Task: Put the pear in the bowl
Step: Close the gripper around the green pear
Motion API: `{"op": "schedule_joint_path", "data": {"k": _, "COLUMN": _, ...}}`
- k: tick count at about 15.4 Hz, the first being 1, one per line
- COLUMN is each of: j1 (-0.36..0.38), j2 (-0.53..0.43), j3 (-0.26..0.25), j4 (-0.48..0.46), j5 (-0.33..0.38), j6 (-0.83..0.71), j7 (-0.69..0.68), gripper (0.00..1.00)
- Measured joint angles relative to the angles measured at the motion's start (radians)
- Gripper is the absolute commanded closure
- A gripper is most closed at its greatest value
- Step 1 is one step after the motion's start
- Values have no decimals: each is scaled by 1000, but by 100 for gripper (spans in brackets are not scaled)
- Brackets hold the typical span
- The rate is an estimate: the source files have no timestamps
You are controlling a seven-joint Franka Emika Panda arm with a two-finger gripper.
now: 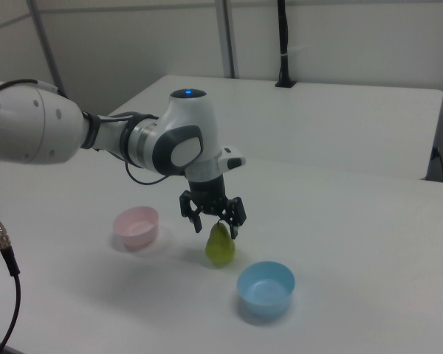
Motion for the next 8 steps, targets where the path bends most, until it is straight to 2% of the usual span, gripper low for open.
{"op": "schedule_joint_path", "data": {"k": 1, "j1": 1, "j2": 8, "j3": 0, "j4": -2, "j5": -2, "j6": 0, "j7": 0, "gripper": 0}}
{"op": "schedule_joint_path", "data": {"k": 3, "j1": 2, "j2": 16, "j3": 0, "j4": -9, "j5": -22, "j6": 0, "j7": 0, "gripper": 16}}
{"op": "schedule_joint_path", "data": {"k": 5, "j1": 2, "j2": 17, "j3": 0, "j4": -21, "j5": -35, "j6": 1, "j7": 0, "gripper": 61}}
{"op": "schedule_joint_path", "data": {"k": 6, "j1": 2, "j2": 17, "j3": 0, "j4": -27, "j5": -37, "j6": 15, "j7": 0, "gripper": 81}}
{"op": "schedule_joint_path", "data": {"k": 7, "j1": 2, "j2": 17, "j3": 0, "j4": -35, "j5": -37, "j6": 44, "j7": 0, "gripper": 96}}
{"op": "schedule_joint_path", "data": {"k": 8, "j1": 2, "j2": 17, "j3": 0, "j4": -44, "j5": -37, "j6": 76, "j7": 0, "gripper": 100}}
